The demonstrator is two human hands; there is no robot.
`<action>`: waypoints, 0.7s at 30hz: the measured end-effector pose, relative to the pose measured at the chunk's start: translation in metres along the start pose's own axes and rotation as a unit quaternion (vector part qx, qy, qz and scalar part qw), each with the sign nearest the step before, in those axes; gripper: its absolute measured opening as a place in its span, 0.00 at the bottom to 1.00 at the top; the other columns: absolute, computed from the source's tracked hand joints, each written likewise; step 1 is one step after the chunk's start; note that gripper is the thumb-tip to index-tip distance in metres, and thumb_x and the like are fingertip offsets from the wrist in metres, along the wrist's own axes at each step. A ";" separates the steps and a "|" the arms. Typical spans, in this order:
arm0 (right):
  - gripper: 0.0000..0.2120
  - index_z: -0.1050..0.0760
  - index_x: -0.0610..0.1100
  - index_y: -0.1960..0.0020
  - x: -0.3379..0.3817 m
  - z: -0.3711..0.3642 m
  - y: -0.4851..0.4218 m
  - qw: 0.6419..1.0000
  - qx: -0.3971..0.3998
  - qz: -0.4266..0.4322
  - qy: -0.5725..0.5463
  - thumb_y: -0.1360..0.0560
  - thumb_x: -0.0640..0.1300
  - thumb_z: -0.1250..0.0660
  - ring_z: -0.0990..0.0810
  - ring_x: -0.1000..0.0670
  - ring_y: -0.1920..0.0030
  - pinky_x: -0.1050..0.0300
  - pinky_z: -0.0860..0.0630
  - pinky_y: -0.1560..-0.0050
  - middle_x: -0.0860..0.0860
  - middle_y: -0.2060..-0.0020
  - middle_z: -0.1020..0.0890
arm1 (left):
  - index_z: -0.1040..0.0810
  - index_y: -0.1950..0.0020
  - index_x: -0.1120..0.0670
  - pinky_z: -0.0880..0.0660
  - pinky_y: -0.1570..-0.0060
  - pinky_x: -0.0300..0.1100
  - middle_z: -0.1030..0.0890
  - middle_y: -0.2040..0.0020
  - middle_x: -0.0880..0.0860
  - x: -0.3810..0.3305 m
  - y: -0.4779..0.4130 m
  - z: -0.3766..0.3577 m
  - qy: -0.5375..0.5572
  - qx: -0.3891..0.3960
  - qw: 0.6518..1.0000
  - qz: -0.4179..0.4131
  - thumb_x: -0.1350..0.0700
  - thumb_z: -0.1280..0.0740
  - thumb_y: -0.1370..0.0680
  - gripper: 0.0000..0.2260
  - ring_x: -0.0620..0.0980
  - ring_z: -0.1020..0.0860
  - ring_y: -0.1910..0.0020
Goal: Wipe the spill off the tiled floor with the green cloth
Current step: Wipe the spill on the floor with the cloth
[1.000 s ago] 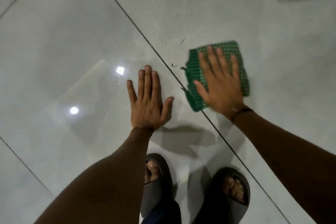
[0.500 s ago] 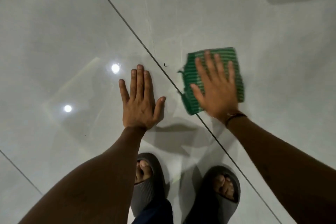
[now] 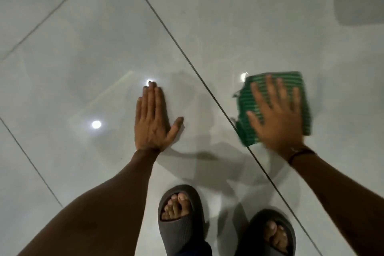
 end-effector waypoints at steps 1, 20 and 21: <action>0.36 0.53 0.54 0.11 -0.021 0.004 -0.012 0.999 -0.004 -0.052 -0.004 0.15 0.66 0.51 0.48 0.37 0.12 0.27 0.52 0.15 0.43 0.12 0.48 | 0.54 0.09 0.61 0.55 0.08 0.58 0.54 0.07 0.61 0.011 0.000 -0.002 -0.008 -0.007 1.000 0.022 0.28 0.49 0.17 0.48 0.61 0.54 0.07; 0.35 0.53 0.49 0.11 0.067 0.051 -0.201 0.990 -0.045 -0.127 -0.035 0.14 0.64 0.60 0.50 0.34 0.13 0.23 0.53 0.17 0.40 0.12 0.48 | 0.57 0.09 0.61 0.57 0.08 0.55 0.57 0.07 0.60 0.016 0.003 -0.010 0.000 -0.029 0.999 0.020 0.26 0.44 0.18 0.52 0.60 0.56 0.07; 0.35 0.52 0.49 0.11 0.100 0.051 -0.219 0.993 -0.038 -0.107 -0.043 0.14 0.64 0.59 0.50 0.34 0.12 0.24 0.54 0.17 0.40 0.12 0.48 | 0.56 0.09 0.60 0.57 0.08 0.55 0.56 0.07 0.60 0.019 0.003 -0.011 0.000 -0.033 0.999 0.021 0.26 0.44 0.19 0.52 0.60 0.56 0.07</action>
Point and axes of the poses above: each hand's wrist, its own y-axis away from the middle knuckle, its own z-axis out of the back of the hand, x = y × z, the point moved 7 cm from there along -y, towards the middle knuckle
